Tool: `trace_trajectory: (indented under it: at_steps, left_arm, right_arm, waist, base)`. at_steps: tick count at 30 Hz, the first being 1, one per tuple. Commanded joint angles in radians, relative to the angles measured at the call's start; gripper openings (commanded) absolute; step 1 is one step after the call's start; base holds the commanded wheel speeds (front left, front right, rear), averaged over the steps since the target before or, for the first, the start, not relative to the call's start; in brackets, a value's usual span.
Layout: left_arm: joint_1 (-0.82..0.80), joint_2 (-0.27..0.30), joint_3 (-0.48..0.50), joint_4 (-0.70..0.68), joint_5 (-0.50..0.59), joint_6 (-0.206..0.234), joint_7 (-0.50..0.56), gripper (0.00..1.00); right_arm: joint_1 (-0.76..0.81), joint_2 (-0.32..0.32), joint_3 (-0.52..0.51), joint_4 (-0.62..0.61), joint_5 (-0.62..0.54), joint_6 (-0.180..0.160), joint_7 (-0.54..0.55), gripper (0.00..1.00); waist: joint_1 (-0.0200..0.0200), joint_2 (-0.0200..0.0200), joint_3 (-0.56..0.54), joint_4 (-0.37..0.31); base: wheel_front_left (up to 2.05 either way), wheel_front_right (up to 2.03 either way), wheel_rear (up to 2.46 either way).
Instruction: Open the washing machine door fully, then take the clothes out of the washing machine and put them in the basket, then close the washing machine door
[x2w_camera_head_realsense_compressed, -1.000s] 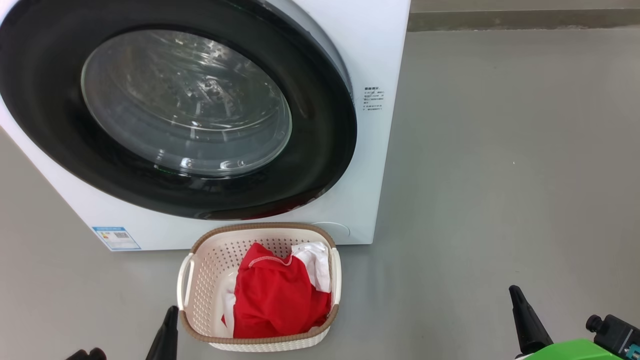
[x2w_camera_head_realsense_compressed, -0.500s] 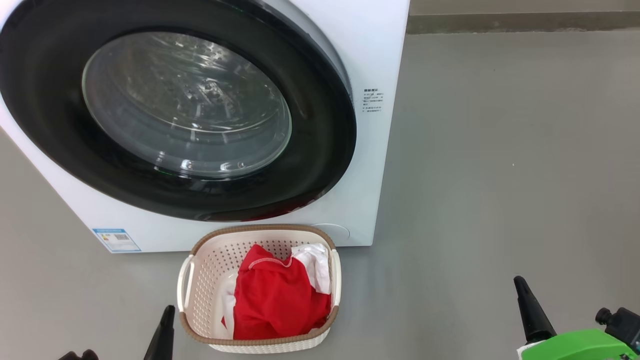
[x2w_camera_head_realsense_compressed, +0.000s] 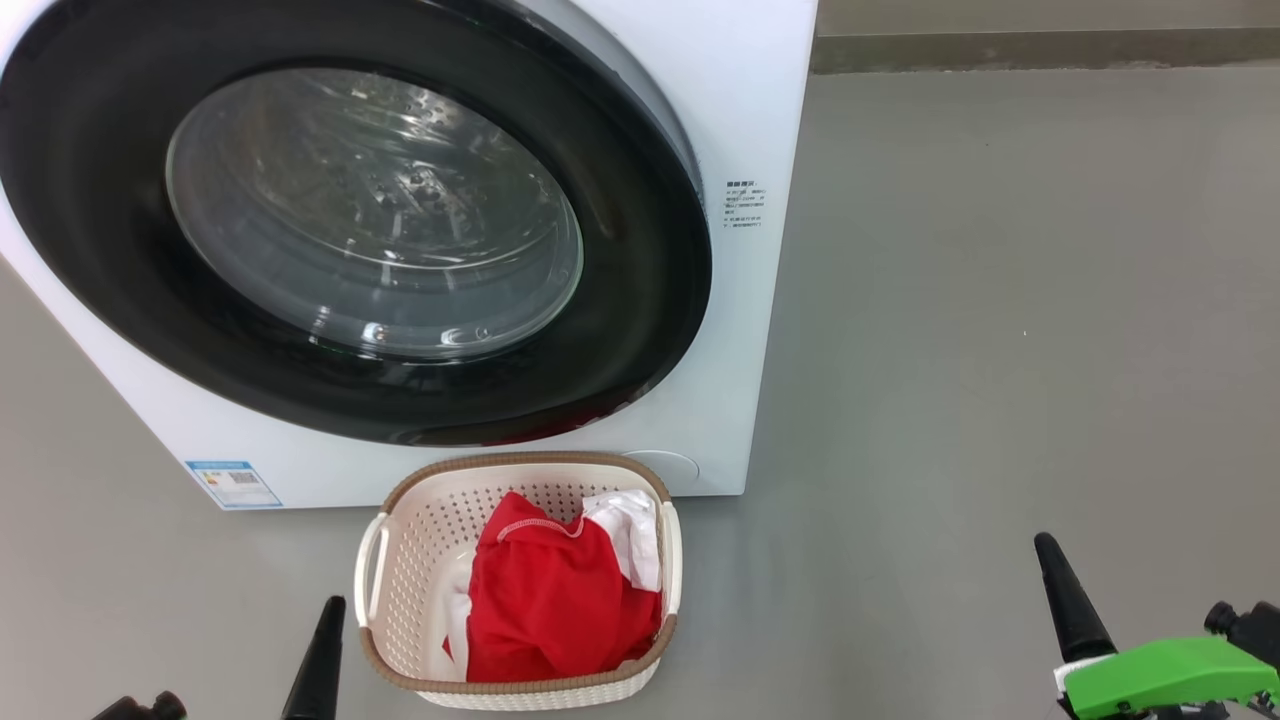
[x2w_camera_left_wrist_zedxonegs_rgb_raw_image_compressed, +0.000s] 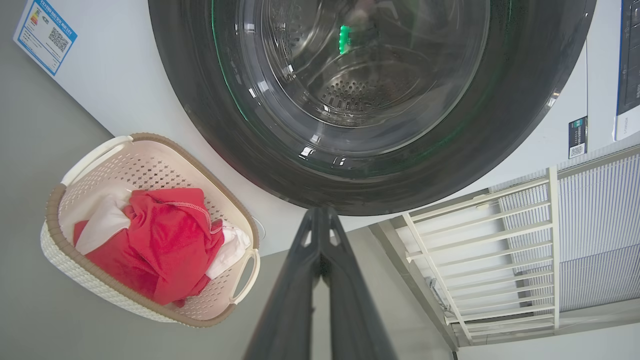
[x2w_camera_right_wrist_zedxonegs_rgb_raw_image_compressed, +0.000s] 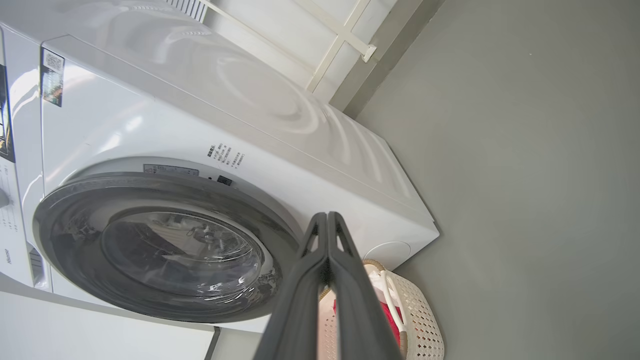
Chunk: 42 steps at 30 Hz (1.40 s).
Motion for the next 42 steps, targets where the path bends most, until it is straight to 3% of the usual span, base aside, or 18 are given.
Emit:
trace_trajectory:
  at_steps: [1, 42]
  left_arm:
    - [-0.047, 0.006, 0.032, -0.024, -0.030, -0.005, 0.006, 0.00]
    - [-0.097, -0.010, 0.095, -0.027, -0.424, -0.007, 0.123, 0.00]
  right_arm:
    - [-0.051, -0.015, 0.008, -0.030, 0.025, -0.001, 0.008, 0.00]
    - [-0.125, -0.022, -0.027, -0.048, 0.435, -0.001, 0.128, 0.00]
  waist:
    - [-0.0001, 0.0000, -0.001, 0.000]
    - [-0.0001, 0.0000, -0.017, -0.003]
  base:
    - [0.00, 0.00, 0.00]
    - [0.00, 0.00, 0.00]
